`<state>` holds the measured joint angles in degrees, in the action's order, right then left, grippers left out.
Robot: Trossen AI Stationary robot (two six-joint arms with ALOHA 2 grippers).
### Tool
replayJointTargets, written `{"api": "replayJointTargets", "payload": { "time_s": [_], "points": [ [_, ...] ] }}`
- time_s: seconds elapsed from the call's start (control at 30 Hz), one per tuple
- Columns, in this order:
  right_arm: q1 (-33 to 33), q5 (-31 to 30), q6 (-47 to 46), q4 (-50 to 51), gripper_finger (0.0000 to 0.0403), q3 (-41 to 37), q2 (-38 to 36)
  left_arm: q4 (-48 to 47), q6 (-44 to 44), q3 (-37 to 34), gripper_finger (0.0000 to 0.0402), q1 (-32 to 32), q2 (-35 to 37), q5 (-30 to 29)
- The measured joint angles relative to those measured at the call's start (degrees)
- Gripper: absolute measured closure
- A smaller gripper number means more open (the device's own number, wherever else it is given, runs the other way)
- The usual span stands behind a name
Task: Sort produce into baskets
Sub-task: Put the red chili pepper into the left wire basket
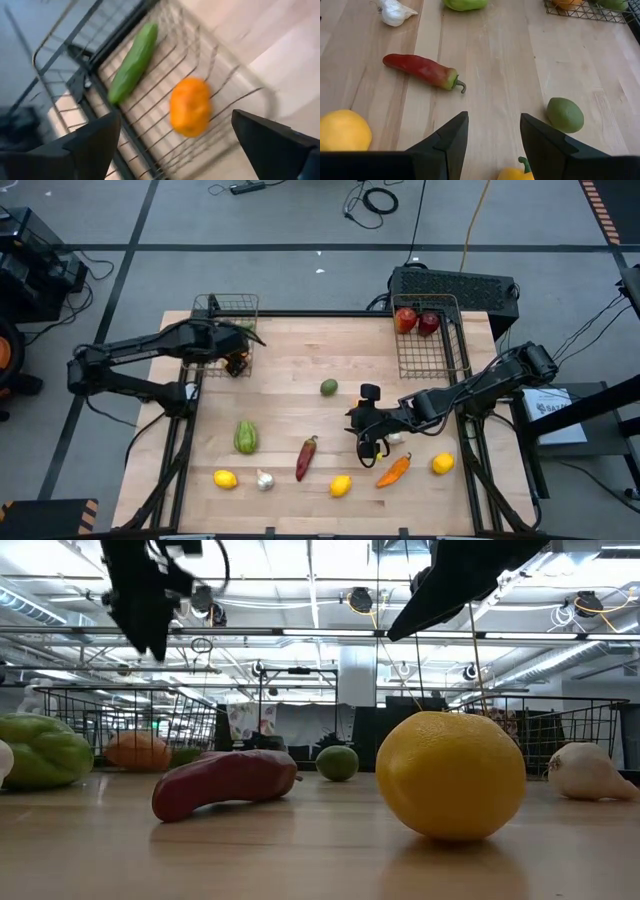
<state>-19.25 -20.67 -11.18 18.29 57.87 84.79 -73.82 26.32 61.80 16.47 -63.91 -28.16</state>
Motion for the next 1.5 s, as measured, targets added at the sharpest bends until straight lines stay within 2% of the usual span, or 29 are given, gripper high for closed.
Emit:
{"api": "replayJointTargets", "payload": {
  "time_s": [0.17, 0.3, 0.43, 0.53, 0.67, 0.77, 0.87, 1.07, 1.27, 1.5],
  "points": [
    [-0.95, 0.38, 0.93, -1.08, 0.0232, -0.02, 0.5, 0.26, 6.53, 1.58, 0.0047, -9.26, 6.92, 0.02],
    [-1.69, 1.71, 4.05, -7.68, 0.0229, -0.02, 3.61, 0.45, 14.52, 1.55, 0.0065, -19.44, 10.23, 0.0],
    [-0.54, 8.72, 8.33, -18.27, 0.0215, 0.12, 9.28, 3.09, 20.58, -1.13, 0.0074, -30.21, 10.4, 0.02],
    [0.19, 13.81, 11.28, -22.43, 0.0193, 2.99, 14.74, 5.75, 24.48, -4.08, 0.0075, -37.17, 9.35, 0.05],
    [0.89, 18.66, 16.65, -22.7, 0.0145, 9.61, 23.13, 7.52, 31.47, -6.64, 0.0075, -44.68, 7.08, 0.02],
    [1.3, 22.13, 21.26, -19.93, 0.0107, 15.16, 29.36, 9.94, 34.65, -7.76, 0.0075, -49.51, 5.2, -0.78],
    [1.56, 22.38, 26.62, -14.36, 0.0087, 21.09, 33.6, 12.4, 35.45, -8.02, 0.0075, -54.02, 2.58, -1.62],
    [2.64, 20.25, 34.32, -0.81, 0.0086, 28.75, 37.61, 8.16, 43.88, -8.02, 0.0075, -60.02, -3.27, -1.9],
    [4.88, 19.45, 36.04, 2.24, 0.0088, 28.98, 37.73, 9.65, 46.22, -8.02, 0.0075, -64.74, -8.32, -1.89],
    [6.16, 19.23, 37.09, 2.42, 0.0088, 28.98, 37.73, 11.23, 56.97, -8.04, 0.0075, -66.81, -14.19, -1.66]
  ]
}}
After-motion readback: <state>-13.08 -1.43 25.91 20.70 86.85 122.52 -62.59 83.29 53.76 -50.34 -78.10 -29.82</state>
